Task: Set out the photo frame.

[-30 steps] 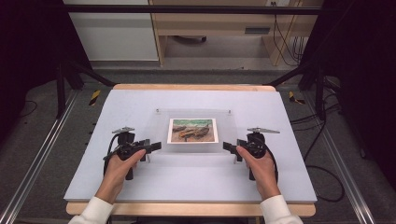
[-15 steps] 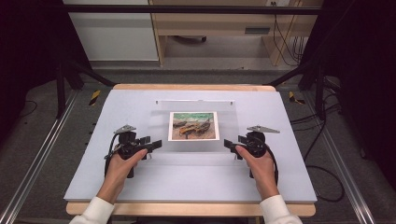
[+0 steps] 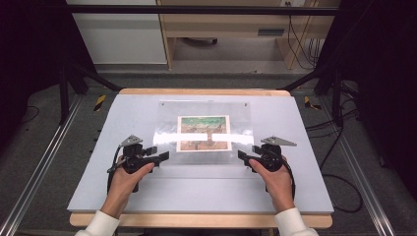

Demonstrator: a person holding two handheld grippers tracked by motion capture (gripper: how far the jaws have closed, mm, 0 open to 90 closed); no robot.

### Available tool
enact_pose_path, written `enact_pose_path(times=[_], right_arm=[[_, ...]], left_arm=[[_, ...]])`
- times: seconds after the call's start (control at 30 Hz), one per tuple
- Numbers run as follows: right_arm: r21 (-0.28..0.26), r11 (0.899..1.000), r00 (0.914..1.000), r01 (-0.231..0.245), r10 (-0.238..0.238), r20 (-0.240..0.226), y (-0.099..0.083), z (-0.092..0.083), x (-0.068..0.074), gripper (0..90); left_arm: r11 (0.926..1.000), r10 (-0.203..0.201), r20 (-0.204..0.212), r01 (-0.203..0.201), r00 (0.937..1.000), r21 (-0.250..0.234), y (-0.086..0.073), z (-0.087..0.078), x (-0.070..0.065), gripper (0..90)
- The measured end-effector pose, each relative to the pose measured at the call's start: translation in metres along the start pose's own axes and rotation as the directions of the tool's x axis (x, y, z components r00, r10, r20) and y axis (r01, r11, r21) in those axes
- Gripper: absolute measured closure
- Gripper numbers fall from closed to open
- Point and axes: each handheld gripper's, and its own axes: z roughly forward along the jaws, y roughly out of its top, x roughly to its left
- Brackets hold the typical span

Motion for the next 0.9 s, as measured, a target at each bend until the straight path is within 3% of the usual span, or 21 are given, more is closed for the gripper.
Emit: enact_pose_path(times=[0.3,0.9], right_arm=[[-0.012,1.0,0.9995,0.028,-0.028,0.013,-0.004,-0.008,0.004,37.5],[-0.02,0.999,0.9993,0.033,-0.032,0.017,-0.008,-0.013,0.005,41.3]], left_arm=[[0.9998,0.019,-0.009,-0.019,0.9998,-0.004,-0.004,-0.007,-0.004,36.5],[0.9999,0.017,-0.018,-0.017,0.9997,-0.004,-0.006,-0.01,-0.007,38.5]])
